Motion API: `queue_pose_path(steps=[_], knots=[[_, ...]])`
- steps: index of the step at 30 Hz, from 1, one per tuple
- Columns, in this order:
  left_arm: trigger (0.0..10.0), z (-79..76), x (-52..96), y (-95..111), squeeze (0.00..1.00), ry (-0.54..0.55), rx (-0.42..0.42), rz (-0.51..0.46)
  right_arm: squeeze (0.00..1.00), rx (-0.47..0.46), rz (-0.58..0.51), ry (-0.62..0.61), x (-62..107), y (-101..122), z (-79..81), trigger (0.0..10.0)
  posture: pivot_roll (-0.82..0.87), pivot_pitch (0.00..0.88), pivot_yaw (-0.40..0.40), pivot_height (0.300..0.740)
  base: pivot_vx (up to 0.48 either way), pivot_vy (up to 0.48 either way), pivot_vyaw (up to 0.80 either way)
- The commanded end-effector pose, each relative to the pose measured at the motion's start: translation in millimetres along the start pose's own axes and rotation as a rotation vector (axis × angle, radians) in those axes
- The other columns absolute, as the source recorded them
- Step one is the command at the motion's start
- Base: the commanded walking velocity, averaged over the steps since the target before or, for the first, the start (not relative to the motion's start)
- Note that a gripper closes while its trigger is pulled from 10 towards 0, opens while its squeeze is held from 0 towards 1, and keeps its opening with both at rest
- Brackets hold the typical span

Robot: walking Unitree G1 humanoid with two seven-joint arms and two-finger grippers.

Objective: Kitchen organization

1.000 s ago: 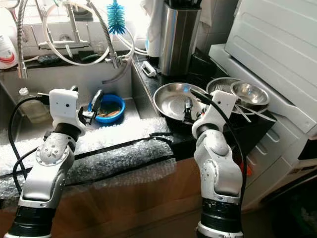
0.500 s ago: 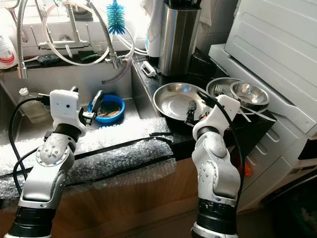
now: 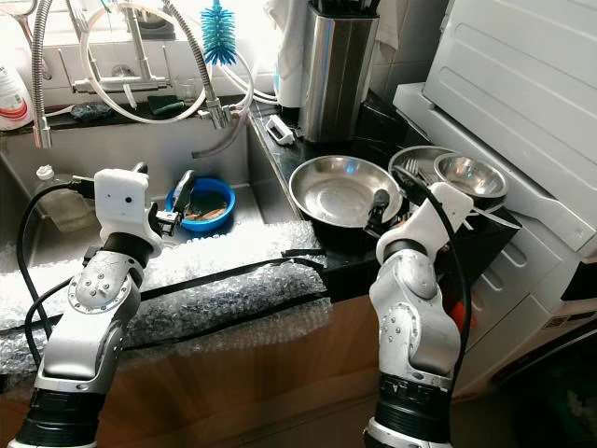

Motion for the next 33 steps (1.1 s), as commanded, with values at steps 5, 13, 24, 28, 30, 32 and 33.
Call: queue_pose_path(steps=[5, 13, 24, 28, 30, 32, 33], knots=[[10.0, -4.5, -1.0, 6.3, 0.0, -0.031, -0.04, -0.021, 0.0, -0.055, 0.029, 0.011, -3.3, -2.8, 8.0, 10.0, -0.06, 0.0, -0.078, 0.74, 0.0, 0.0, 0.0], [10.0, -6.3, -0.7, 6.1, 0.0, -0.038, -0.034, -0.018, 0.0, -0.059, 0.035, 0.004, -9.3, -3.0, 7.8, 10.0, -0.06, 0.0, -0.076, 0.74, 0.0, 0.0, 0.0], [10.0, -10.1, -0.6, 4.9, 0.0, -0.061, -0.045, -0.014, 0.0, -0.101, 0.044, -0.011, -20.0, -0.6, 7.3, 10.0, -0.06, 0.0, -0.072, 0.74, 0.0, 0.0, 0.0], [10.0, -9.6, -1.4, 5.4, 0.0, -0.062, -0.056, -0.018, 0.0, -0.14, 0.058, -0.009, -24.0, -1.1, 9.2, 10.0, -0.06, 0.0, -0.072, 0.74, 0.0, 0.0, 0.0], [10.0, -9.9, -1.7, 5.8, 0.0, -0.069, -0.068, -0.02, 0.0, -0.215, 0.092, -0.019, -26.3, -5.1, 8.1, 10.0, -0.06, 0.0, -0.07, 0.74, 0.0, 0.0, 0.0], [10.0, -10.2, -1.9, 5.8, 0.0, -0.069, -0.063, -0.02, 0.0, -0.176, 0.086, -0.021, -28.1, -4.0, 7.3, 10.0, -0.06, 0.0, -0.069, 0.74, 0.0, 0.0, 0.0], [10.0, -10.2, -1.9, 5.8, 0.0, -0.07, -0.061, -0.02, 0.0, -0.171, 0.082, -0.021, -29.0, -3.2, 7.3, 10.0, -0.05, 0.0, -0.069, 0.74, 0.0, 0.0, 0.0]])
Point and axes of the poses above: a point about 5 cm out from each wrist's last joint towards the gripper, its own x axis pointing back from the gripper into the wrist, its own y axis along the axis of the wrist's last joint, z = x × y, the point moved 2 cm from there along -x, pointing out of the wrist towards the gripper, and after that the axes turned 4 degrees about x, right-handed, at the moved point
